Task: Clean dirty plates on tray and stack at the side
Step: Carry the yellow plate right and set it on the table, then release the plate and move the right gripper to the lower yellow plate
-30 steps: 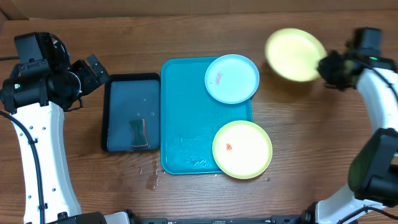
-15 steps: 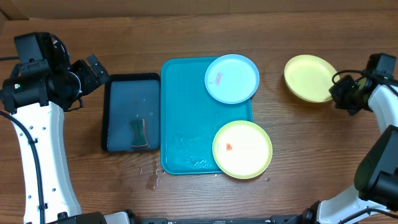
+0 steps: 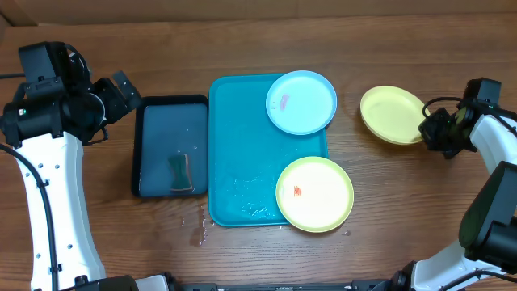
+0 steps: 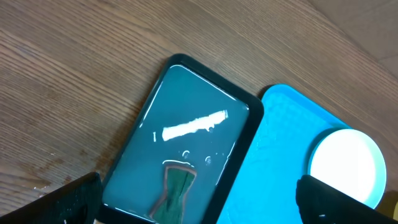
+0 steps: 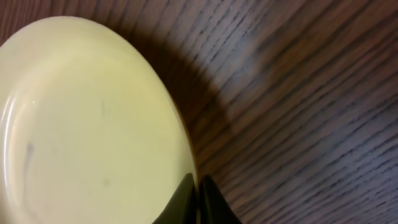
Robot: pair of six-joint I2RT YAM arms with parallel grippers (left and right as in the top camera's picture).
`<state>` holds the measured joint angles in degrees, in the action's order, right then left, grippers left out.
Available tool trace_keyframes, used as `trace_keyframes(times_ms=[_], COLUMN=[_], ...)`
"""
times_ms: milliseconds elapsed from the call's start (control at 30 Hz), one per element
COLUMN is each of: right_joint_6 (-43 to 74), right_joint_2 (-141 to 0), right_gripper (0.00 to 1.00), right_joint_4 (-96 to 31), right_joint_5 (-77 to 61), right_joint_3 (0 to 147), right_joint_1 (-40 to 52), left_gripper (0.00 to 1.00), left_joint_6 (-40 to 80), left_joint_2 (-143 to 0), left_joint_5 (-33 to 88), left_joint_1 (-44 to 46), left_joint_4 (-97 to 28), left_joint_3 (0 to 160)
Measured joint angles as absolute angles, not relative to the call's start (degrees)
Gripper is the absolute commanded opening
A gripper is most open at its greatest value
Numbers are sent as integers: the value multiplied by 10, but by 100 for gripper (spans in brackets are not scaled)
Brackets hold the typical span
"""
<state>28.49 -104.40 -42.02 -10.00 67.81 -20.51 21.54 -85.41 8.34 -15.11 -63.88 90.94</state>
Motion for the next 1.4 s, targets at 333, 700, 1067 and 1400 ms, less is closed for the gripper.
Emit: trace_keyframes(times_ms=[333,700,1067,1400], right_joint_6=[283,267,247,215], right_joint_2=[-1044,-1044,-1044,-1010], right_gripper=[80,96,95,86], right_joint_4=[-443,-507,-642,-729], right_joint_5=[-97,-96,-40,-73], right_joint_3=[678,678,681,688], right_joint_1=[-169,-56,33,46], left_gripper=[100,100,100,100], left_joint_6=[215,215,215,216], left_joint_2=[-854,-854,-854,-854], left_joint_5=[83,83,83,83], left_joint_1=[-151,-151,-151,-151], left_joint_4=[-639,-639,-639,-639], left_joint_3=[909,909,909,909])
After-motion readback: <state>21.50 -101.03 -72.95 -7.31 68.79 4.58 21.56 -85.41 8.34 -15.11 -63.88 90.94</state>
